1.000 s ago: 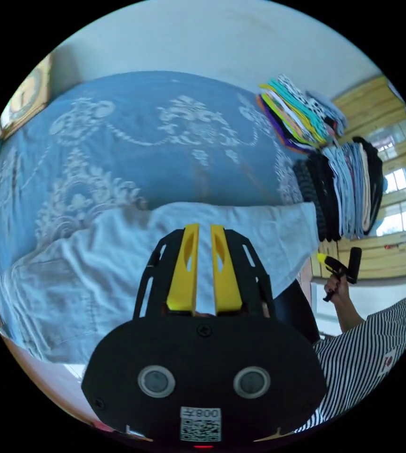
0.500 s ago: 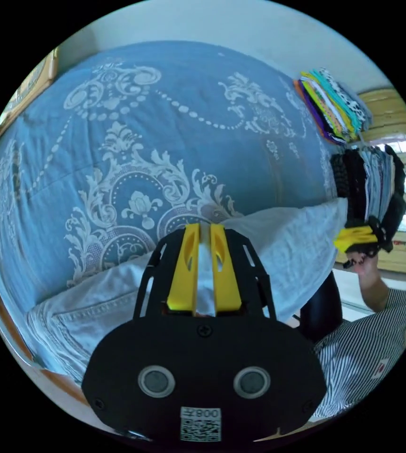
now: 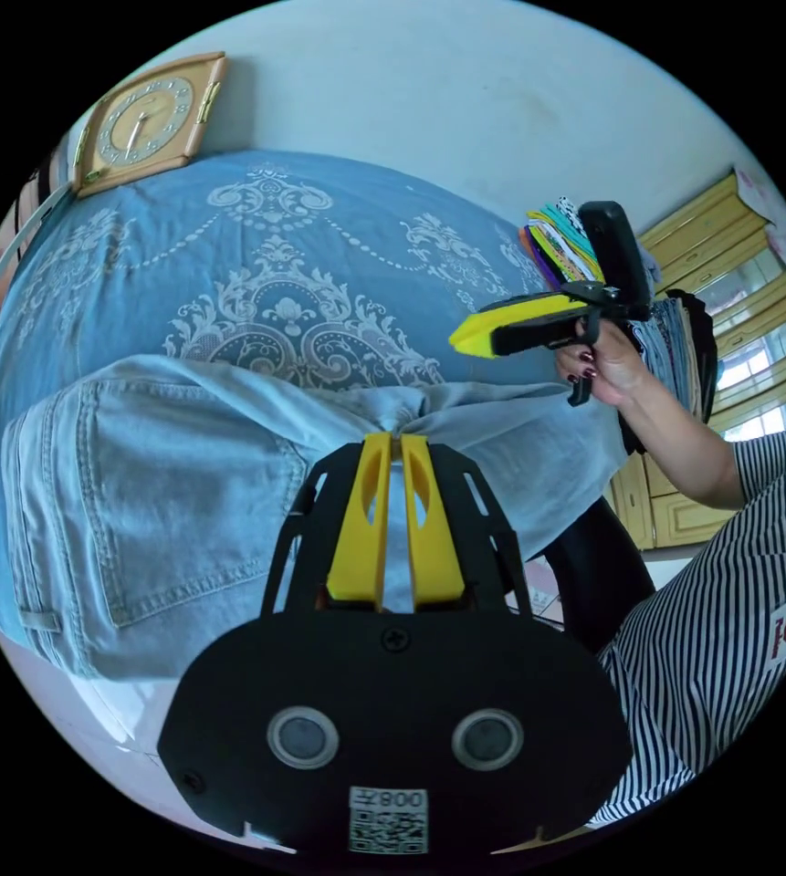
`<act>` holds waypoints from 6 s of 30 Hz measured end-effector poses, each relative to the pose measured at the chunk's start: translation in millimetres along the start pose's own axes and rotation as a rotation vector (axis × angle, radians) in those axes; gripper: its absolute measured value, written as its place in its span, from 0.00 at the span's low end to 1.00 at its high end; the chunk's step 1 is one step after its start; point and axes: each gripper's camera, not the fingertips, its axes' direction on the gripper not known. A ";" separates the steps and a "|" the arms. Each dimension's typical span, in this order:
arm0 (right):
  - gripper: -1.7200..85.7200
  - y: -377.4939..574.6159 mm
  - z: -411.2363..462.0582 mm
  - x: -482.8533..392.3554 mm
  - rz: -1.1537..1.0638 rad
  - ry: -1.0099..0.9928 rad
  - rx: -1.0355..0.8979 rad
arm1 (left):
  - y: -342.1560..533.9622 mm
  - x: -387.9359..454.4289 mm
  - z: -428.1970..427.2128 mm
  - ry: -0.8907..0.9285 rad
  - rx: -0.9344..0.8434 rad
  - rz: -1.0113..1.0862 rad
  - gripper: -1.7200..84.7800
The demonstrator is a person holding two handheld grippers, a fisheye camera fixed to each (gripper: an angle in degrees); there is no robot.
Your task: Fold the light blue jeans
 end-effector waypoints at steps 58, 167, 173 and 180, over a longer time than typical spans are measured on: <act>0.03 -99.7 12.8 91.2 0.139 0.010 -0.077 | -95.8 -154.0 -127.4 0.325 -0.083 0.087 0.13; 0.06 757.5 -162.7 -73.9 0.906 0.016 0.984 | -25.0 454.9 376.6 0.616 -0.428 0.316 0.15; 0.06 701.5 -151.1 -86.1 0.827 -0.016 0.908 | -48.9 447.3 391.5 0.572 -0.461 0.235 0.18; 0.06 643.5 -149.3 -103.0 0.765 -0.023 0.818 | -55.7 424.6 376.1 0.385 -0.458 0.288 0.10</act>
